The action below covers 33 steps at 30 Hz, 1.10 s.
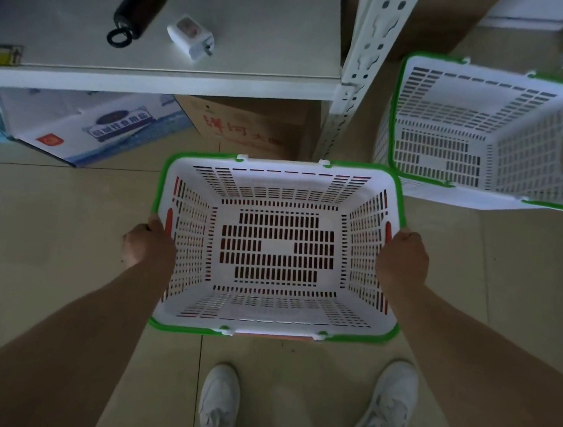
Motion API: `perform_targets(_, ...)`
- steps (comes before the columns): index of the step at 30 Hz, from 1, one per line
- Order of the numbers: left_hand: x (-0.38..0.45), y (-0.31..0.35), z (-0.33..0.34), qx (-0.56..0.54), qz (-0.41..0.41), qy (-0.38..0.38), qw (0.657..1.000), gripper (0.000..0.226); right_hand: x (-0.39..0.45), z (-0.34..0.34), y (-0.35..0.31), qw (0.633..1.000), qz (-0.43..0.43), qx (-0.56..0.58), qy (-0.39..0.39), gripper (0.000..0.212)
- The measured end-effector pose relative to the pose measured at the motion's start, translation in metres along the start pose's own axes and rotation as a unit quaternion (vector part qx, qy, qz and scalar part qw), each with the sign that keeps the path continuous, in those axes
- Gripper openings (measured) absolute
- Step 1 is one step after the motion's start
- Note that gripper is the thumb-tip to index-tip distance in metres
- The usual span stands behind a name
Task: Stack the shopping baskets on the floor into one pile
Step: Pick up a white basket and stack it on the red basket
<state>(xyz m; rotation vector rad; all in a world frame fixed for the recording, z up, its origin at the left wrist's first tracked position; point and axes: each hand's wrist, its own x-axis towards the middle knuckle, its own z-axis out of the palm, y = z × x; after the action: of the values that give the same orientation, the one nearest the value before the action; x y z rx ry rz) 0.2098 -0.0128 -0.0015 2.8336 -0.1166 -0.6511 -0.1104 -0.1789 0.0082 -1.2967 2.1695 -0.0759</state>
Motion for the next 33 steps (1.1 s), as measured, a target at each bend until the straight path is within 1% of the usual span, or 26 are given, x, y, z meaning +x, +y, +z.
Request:
perform_targets(2,0.001,-0.001,0.005,0.016,0.0,0.008,1.0,0.071,-0.001,0.002,0.0,1.0,0.006,-0.003,0.01,0.044)
perform_targets(4,-0.001,0.0,0.007,0.007,-0.004,0.026,1.0,0.072,-0.001,0.005,0.001,0.999,0.017,-0.013,0.024,0.042)
perform_targets(6,-0.003,0.0,0.008,0.007,-0.002,0.04,0.999,0.072,0.0,0.006,0.004,1.0,0.02,0.008,0.01,0.037)
perform_targets(9,-0.007,0.005,0.004,-0.007,0.001,0.044,0.999,0.065,-0.001,0.005,0.002,0.999,0.0,-0.009,0.034,0.038)
perform_targets(11,-0.013,0.013,-0.001,-0.01,0.01,0.035,0.999,0.06,-0.004,0.005,0.0,0.998,0.007,-0.005,0.06,0.044)
perform_targets(14,-0.023,0.025,-0.008,-0.009,0.031,0.041,0.999,0.051,-0.009,0.002,-0.004,0.998,0.017,-0.057,0.029,0.045)
perform_targets(16,-0.031,0.034,-0.009,-0.007,0.062,0.045,0.997,0.047,-0.007,-0.008,-0.003,0.993,0.031,-0.111,0.026,0.045)
perform_targets(18,-0.043,0.045,-0.008,-0.027,0.096,0.039,0.994,0.04,-0.001,-0.018,-0.001,0.99,0.023,-0.135,0.017,0.042)
perform_targets(20,-0.06,0.058,-0.003,-0.071,0.129,-0.001,0.989,0.033,0.003,-0.027,0.0,0.99,0.008,-0.141,-0.001,0.04)
perform_targets(22,-0.084,0.074,0.006,-0.108,0.138,-0.068,0.982,0.032,0.009,-0.037,0.001,0.99,-0.011,-0.143,-0.015,0.041)
perform_targets(25,-0.121,0.1,0.03,-0.096,0.158,-0.176,0.967,0.024,0.016,-0.055,0.002,0.987,-0.039,-0.15,-0.03,0.043)
perform_targets(26,-0.133,0.109,0.039,-0.098,0.156,-0.209,0.961,0.024,0.019,-0.062,0.002,0.986,-0.047,-0.153,-0.034,0.043)
perform_targets(28,-0.166,0.13,0.053,-0.127,0.131,-0.269,0.946,0.032,0.027,-0.079,0.002,0.985,-0.067,-0.156,-0.041,0.041)
perform_targets(30,-0.196,0.153,0.064,-0.126,0.123,-0.328,0.928,0.037,0.037,-0.095,0.004,0.982,-0.094,-0.157,-0.04,0.04)
perform_targets(33,-0.233,0.189,0.078,-0.157,0.091,-0.391,0.902,0.034,0.058,-0.122,0.008,0.98,-0.117,-0.155,-0.049,0.04)
